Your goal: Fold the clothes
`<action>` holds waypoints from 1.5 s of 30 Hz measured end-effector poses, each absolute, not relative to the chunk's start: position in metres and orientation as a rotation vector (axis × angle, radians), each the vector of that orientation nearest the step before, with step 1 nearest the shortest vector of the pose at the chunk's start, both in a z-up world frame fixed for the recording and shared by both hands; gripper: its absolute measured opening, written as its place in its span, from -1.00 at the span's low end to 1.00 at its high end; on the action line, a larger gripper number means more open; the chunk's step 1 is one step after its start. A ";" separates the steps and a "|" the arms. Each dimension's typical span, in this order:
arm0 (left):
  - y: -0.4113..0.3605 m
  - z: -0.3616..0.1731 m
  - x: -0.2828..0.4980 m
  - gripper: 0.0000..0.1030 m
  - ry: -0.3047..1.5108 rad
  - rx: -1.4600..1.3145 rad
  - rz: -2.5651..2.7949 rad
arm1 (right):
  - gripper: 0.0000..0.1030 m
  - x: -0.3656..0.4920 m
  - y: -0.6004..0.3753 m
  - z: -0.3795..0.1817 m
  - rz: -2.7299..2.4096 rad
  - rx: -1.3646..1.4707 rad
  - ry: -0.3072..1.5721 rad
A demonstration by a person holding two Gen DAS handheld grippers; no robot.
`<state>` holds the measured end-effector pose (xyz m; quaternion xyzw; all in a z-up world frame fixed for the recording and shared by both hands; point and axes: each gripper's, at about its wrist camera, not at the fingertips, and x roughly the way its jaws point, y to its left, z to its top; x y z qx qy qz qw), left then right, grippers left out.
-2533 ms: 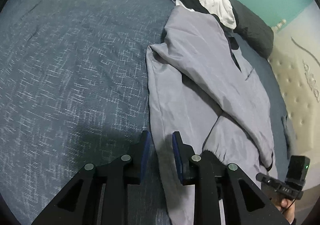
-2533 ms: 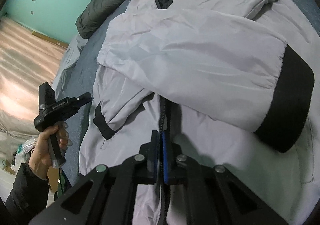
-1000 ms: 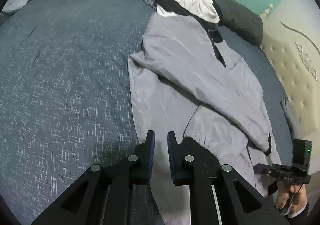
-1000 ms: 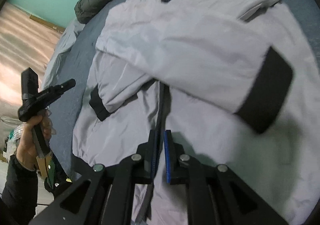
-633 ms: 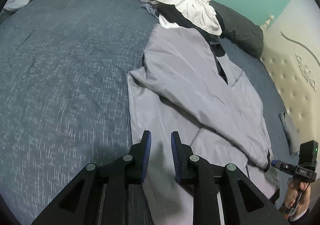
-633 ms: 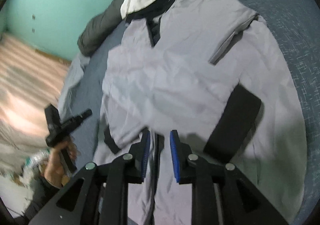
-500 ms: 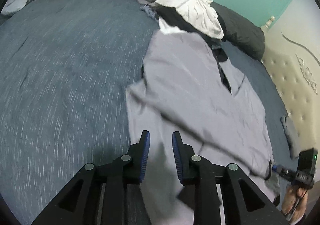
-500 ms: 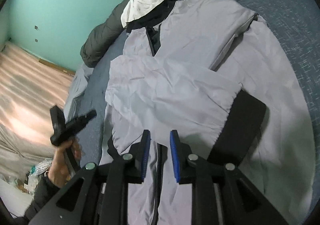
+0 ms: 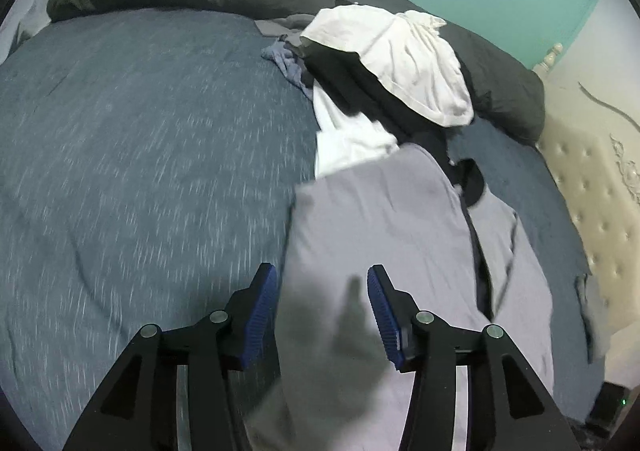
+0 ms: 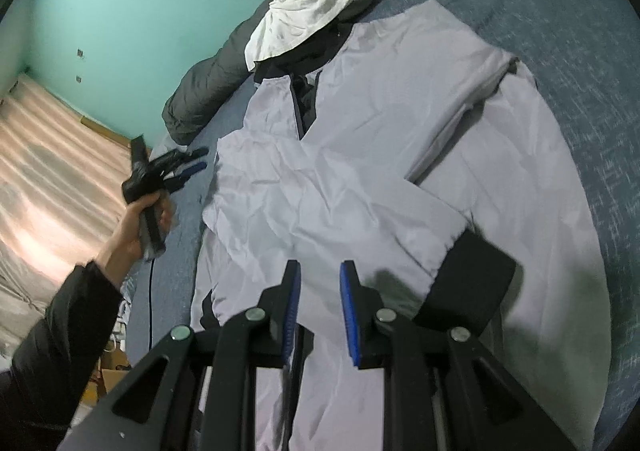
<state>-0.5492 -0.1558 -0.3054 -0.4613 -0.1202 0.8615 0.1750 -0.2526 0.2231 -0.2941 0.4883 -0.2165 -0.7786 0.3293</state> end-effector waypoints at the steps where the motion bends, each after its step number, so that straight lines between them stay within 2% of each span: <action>1: -0.155 -0.307 -0.557 0.00 -0.352 -1.302 2.436 | -0.62 -0.253 0.223 -0.294 -2.040 1.276 -0.559; 7: -0.152 -0.327 -0.586 -0.05 -0.409 -1.325 2.401 | -0.61 -0.257 0.224 -0.300 -2.036 1.297 -0.544; 8: -0.152 -0.330 -0.590 -0.14 -0.430 -1.322 2.394 | -0.61 -0.257 0.225 -0.301 -2.037 1.302 -0.543; 9: -0.152 -0.332 -0.592 -0.50 -0.444 -1.321 2.388 | -0.61 -0.257 0.226 -0.301 -2.039 1.305 -0.542; 10: -0.150 -0.333 -0.595 -0.64 -0.444 -1.326 2.388 | -0.61 -0.257 0.226 -0.302 -2.039 1.305 -0.541; 12: -0.146 -0.335 -0.598 -0.80 -0.412 -1.332 2.399 | -0.61 -0.256 0.227 -0.302 -2.037 1.304 -0.538; 19: -0.141 -0.337 -0.604 -0.90 -0.360 -1.330 2.490 | -0.62 -0.253 0.231 -0.306 -2.036 1.315 -0.537; 29: -0.129 -0.341 -0.610 -0.83 -0.204 -1.405 2.520 | -0.61 -0.249 0.235 -0.306 -2.043 1.317 -0.550; 32: -0.139 -0.322 -0.603 -0.58 -0.259 -1.332 2.546 | -0.61 -0.249 0.239 -0.301 -2.058 1.301 -0.569; 34: -0.149 -0.306 -0.595 -0.27 -0.295 -1.288 2.579 | -0.62 -0.249 0.242 -0.298 -2.070 1.290 -0.583; 36: -0.157 -0.294 -0.584 -0.17 -0.315 -1.268 2.591 | -0.62 -0.249 0.246 -0.296 -2.086 1.285 -0.601; 39: -0.161 -0.285 -0.564 -0.17 -0.311 -1.257 2.563 | -0.62 -0.250 0.252 -0.296 -2.106 1.286 -0.623; 45: -0.143 -0.301 -0.525 -0.17 -0.076 -1.342 2.539 | -0.62 -0.255 0.256 -0.309 -2.082 1.331 -0.680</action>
